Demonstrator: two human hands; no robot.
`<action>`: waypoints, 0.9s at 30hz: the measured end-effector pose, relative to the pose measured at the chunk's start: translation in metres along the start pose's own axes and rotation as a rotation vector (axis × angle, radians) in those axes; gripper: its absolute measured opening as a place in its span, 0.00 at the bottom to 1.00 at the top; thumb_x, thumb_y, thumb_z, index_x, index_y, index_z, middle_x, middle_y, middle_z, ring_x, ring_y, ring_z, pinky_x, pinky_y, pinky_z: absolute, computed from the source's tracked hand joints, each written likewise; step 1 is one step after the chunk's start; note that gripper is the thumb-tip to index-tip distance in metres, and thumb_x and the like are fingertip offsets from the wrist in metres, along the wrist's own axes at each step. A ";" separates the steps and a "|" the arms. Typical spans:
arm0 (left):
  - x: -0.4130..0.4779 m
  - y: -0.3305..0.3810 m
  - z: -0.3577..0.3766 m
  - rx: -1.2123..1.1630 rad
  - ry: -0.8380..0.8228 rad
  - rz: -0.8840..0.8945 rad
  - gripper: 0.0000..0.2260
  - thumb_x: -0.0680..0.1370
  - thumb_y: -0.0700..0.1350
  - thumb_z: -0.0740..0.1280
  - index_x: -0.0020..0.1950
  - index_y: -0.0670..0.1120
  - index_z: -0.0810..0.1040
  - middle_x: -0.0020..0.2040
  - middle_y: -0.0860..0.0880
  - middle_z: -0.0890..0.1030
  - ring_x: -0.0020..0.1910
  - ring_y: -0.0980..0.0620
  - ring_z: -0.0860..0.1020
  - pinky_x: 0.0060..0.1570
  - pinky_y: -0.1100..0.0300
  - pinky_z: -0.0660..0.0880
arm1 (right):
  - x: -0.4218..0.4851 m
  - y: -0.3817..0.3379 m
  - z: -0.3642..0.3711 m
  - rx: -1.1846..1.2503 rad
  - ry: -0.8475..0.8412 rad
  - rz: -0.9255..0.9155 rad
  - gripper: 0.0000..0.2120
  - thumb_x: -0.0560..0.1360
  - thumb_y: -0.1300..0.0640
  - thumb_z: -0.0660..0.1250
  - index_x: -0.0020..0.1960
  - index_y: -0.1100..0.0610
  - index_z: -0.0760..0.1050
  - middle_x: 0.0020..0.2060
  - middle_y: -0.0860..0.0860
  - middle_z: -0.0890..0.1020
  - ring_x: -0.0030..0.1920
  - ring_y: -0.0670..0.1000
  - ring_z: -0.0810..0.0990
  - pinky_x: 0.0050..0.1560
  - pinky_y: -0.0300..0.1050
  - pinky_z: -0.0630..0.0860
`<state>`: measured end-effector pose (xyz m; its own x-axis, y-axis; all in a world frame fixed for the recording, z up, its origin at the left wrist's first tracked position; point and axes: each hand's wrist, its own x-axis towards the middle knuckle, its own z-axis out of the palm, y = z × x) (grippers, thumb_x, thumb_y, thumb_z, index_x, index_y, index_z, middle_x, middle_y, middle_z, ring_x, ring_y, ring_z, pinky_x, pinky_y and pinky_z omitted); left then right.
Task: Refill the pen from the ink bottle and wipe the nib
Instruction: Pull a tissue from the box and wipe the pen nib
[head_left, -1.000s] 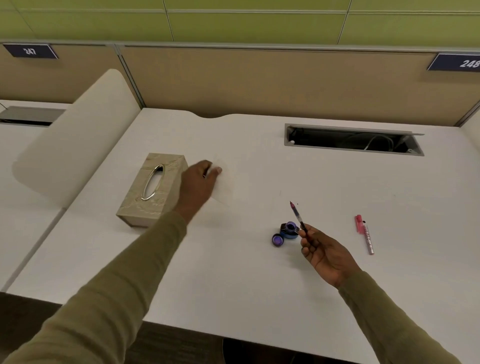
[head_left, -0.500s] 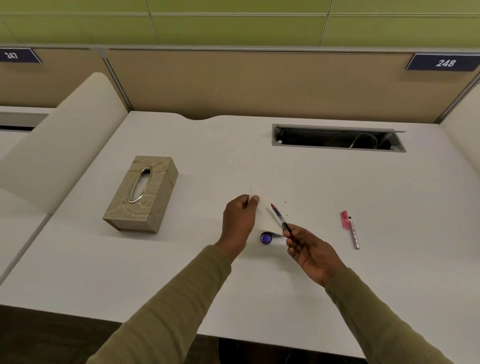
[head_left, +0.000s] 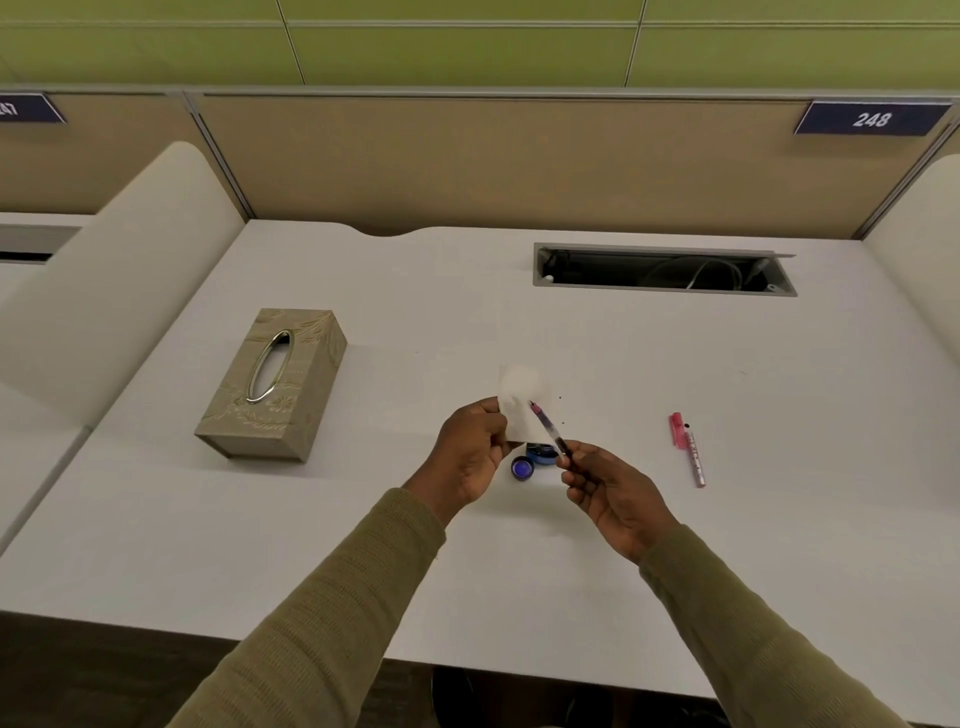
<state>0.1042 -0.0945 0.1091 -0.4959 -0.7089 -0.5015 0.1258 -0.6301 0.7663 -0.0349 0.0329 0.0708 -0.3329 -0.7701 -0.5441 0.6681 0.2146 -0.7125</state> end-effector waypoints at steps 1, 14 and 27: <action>0.000 0.000 0.000 0.019 -0.012 0.002 0.21 0.73 0.24 0.51 0.54 0.34 0.81 0.56 0.36 0.82 0.57 0.40 0.78 0.59 0.50 0.78 | 0.000 0.000 0.000 -0.001 0.002 -0.001 0.11 0.81 0.63 0.63 0.59 0.63 0.80 0.43 0.55 0.84 0.41 0.50 0.80 0.41 0.41 0.79; -0.002 -0.002 -0.001 0.254 -0.119 0.157 0.12 0.78 0.35 0.70 0.60 0.39 0.83 0.56 0.41 0.86 0.54 0.43 0.85 0.56 0.50 0.82 | -0.008 -0.001 0.004 -0.068 0.013 -0.021 0.11 0.82 0.63 0.62 0.58 0.63 0.81 0.42 0.55 0.85 0.41 0.51 0.80 0.43 0.44 0.77; 0.008 -0.009 0.007 0.421 0.096 0.281 0.05 0.77 0.40 0.73 0.51 0.41 0.84 0.47 0.42 0.86 0.37 0.49 0.82 0.44 0.57 0.82 | -0.012 -0.002 0.009 -0.273 -0.024 -0.070 0.11 0.81 0.57 0.65 0.59 0.63 0.80 0.42 0.55 0.83 0.40 0.50 0.78 0.43 0.45 0.75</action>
<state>0.0929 -0.0922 0.1016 -0.4085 -0.8712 -0.2724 -0.1233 -0.2430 0.9622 -0.0262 0.0362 0.0824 -0.3535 -0.8021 -0.4814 0.4388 0.3123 -0.8426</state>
